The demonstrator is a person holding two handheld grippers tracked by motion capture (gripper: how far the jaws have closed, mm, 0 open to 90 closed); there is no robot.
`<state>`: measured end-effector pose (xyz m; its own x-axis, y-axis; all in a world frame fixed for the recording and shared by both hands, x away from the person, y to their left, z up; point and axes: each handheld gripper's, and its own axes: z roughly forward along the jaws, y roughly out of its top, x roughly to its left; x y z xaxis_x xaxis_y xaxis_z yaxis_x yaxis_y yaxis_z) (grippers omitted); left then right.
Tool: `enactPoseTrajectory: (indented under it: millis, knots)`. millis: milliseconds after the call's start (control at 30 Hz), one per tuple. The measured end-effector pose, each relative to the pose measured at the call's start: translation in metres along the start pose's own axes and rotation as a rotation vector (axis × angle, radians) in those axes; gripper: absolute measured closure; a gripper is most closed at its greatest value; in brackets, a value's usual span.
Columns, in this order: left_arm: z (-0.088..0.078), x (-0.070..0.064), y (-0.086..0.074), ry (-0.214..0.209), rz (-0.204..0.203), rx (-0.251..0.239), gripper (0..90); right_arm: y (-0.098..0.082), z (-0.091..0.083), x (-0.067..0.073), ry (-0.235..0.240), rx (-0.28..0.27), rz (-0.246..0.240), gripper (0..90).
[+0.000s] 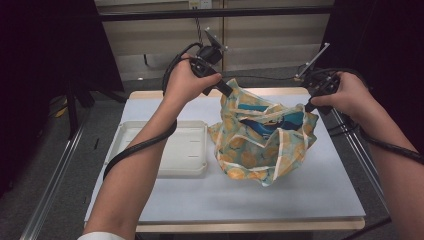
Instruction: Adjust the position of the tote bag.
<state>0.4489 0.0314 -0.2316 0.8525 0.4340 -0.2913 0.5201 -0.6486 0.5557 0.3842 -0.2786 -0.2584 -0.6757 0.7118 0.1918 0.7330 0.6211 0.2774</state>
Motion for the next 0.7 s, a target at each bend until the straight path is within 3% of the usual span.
enactPoseTrajectory:
  millis: [233,500,700]
  knots:
    - [0.002,0.007,-0.007,-0.002,-0.014,0.020,89.8,-0.003,0.003,-0.002,-0.002,0.008,0.012,89.6]
    - [-0.004,0.010,-0.013,0.008,-0.032,-0.009,89.5,-0.011,0.008,-0.007,0.009,-0.005,0.035,90.0]
    - [0.002,0.014,-0.022,-0.005,-0.052,-0.013,88.8,-0.019,0.012,-0.012,0.025,-0.008,0.043,90.0]
